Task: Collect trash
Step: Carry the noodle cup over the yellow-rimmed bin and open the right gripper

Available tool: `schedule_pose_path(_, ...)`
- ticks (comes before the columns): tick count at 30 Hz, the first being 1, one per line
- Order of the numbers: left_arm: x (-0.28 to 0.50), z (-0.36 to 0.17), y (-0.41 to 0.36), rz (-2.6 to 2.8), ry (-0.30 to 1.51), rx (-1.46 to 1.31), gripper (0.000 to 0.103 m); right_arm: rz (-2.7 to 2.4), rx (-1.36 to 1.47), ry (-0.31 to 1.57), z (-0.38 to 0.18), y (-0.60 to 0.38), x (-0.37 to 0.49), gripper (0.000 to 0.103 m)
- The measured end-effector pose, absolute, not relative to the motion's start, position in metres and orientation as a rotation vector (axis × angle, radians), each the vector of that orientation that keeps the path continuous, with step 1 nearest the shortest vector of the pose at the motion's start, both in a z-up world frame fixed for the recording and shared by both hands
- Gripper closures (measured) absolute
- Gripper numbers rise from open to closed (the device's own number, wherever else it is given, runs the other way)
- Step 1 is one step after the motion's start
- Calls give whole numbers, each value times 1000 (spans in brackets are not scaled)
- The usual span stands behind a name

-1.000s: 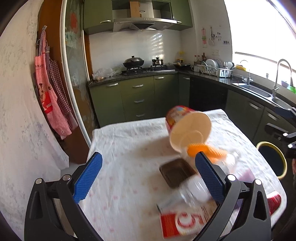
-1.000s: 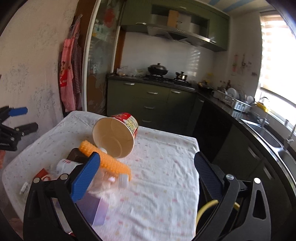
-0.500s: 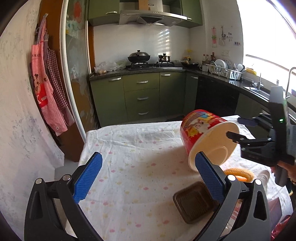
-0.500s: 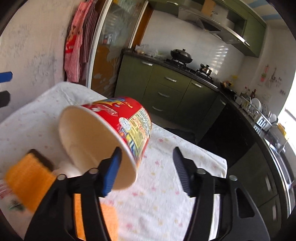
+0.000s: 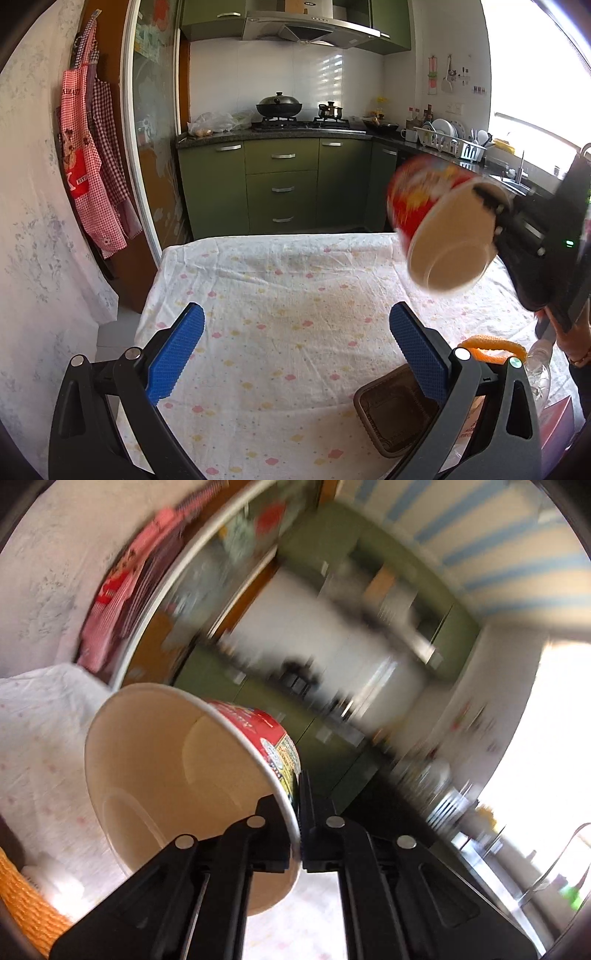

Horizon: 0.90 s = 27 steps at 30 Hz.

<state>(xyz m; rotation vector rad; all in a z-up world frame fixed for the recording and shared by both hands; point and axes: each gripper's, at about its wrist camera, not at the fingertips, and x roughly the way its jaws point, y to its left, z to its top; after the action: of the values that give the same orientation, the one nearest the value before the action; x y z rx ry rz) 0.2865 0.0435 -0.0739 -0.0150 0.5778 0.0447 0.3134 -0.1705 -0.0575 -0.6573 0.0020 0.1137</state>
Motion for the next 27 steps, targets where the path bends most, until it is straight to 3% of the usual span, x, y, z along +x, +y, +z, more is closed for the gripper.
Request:
schedule_pose_path(4, 285, -78, 43, 38, 584, -17, 4, 6, -720, -221, -54, -173, 295, 100)
schedule_pose_path(11, 284, -79, 44, 33, 584, -17, 4, -53, -724, -237, -43, -173, 305, 100)
schedule_pose_path(19, 287, -82, 44, 22, 594, -13, 4, 63, -528, 27, -28, -181, 327, 100)
schedule_pose_path(27, 284, -81, 45, 9, 587, -28, 4, 256, -51, 429, -4, -225, 382, 99)
